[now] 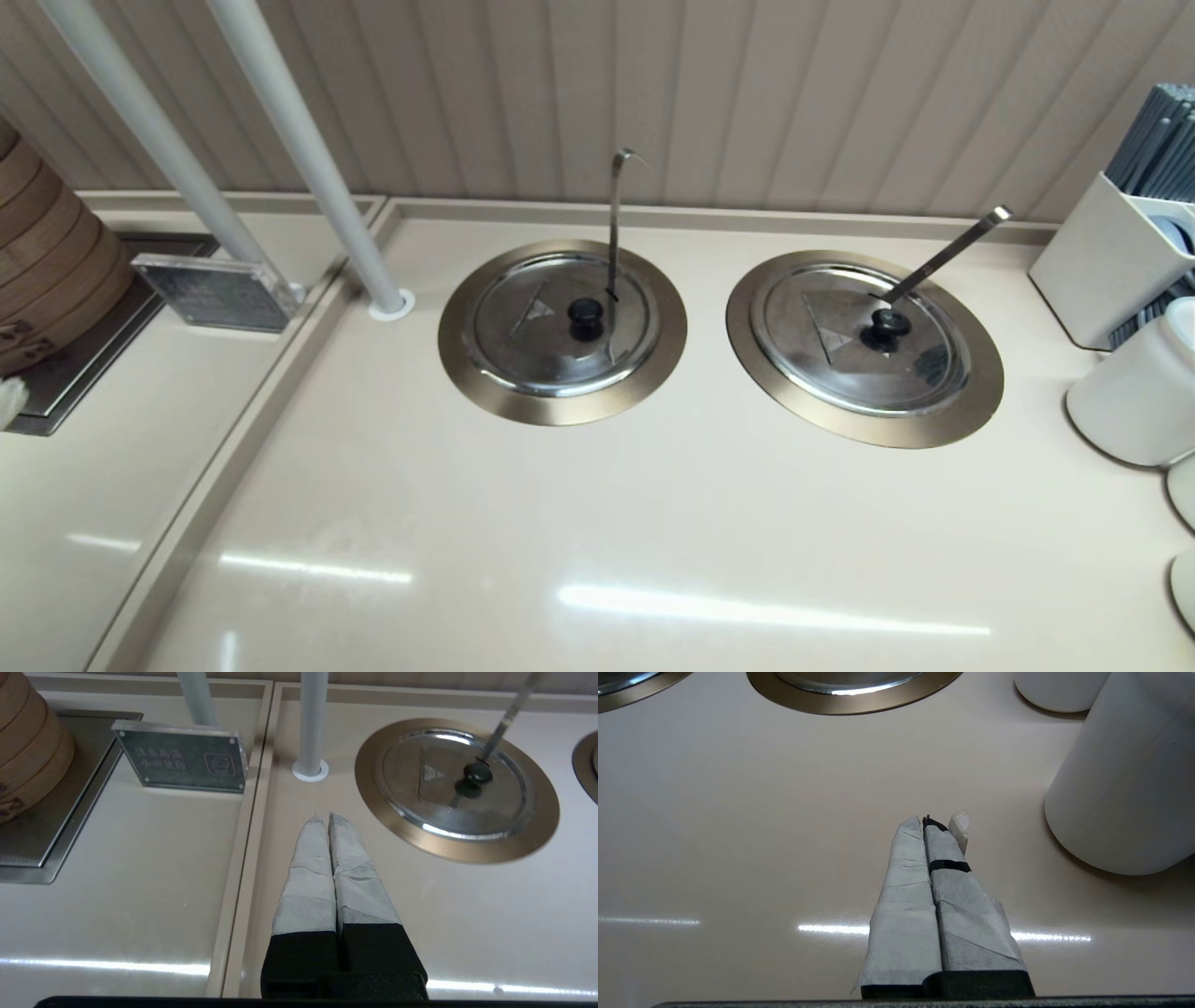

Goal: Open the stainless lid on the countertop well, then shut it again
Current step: Open the lid

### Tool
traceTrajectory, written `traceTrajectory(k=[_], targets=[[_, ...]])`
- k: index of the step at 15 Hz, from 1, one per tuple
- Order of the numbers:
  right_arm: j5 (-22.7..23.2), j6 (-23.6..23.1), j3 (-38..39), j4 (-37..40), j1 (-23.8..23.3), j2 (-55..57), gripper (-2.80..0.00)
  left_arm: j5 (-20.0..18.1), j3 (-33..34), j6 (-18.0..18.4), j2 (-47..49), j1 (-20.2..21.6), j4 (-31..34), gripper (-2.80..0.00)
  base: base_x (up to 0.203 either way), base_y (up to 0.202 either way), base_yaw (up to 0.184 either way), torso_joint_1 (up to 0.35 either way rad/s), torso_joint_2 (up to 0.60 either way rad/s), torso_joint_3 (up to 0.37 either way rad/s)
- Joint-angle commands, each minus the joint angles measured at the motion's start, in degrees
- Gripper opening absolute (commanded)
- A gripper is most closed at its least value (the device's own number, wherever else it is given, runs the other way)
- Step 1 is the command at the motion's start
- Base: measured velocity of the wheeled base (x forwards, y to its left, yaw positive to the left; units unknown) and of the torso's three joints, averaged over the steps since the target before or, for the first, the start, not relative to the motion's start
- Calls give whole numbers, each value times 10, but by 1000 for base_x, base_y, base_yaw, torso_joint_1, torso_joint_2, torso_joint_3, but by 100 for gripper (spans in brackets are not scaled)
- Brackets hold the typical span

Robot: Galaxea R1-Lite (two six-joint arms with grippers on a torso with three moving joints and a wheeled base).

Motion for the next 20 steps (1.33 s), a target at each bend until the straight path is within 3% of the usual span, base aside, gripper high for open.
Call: traceTrajectory(k=[1, 4, 6, 8, 11, 14, 16, 17, 19, 20], targets=[[0, 0, 3, 0, 0, 1, -280, 31, -60, -14, 181, -22, -30, -280, 0, 0, 0, 0, 0, 0], [0, 0, 3, 0, 0, 1, -280, 131, -175, -39, 334, -121, -59, -280, 0, 0, 0, 0, 0, 0], [0, 0, 3, 0, 0, 1, -280, 182, -268, -53, 396, -181, -8, -280, 0, 0, 0, 0, 0, 0], [0, 0, 3, 0, 0, 1, -280, 197, -347, -98, 452, -214, 61, -280, 0, 0, 0, 0, 0, 0], [0, 0, 3, 0, 0, 1, -280, 200, -408, -120, 529, -248, 84, -280, 0, 0, 0, 0, 0, 0], [0, 0, 3, 0, 0, 1, -280, 209, -434, -122, 580, -307, 79, -280, 0, 0, 0, 0, 0, 0], [0, 0, 3, 0, 0, 1, -280, 218, -450, -121, 636, -319, 28, -280, 0, 0, 0, 0, 0, 0], [0, 0, 3, 0, 0, 1, -280, 223, -456, -117, 668, -322, -19, 0, 0, 0, 0, 0, 0, 0], [0, 0, 3, 0, 0, 1, -280, 229, -464, -87, 710, -327, -104, 0, 0, 0, 0, 0, 0, 0], [0, 0, 3, 0, 0, 1, -280, 229, -472, -79, 716, -330, -112, 0, 0, 0, 0, 0, 0, 0]])
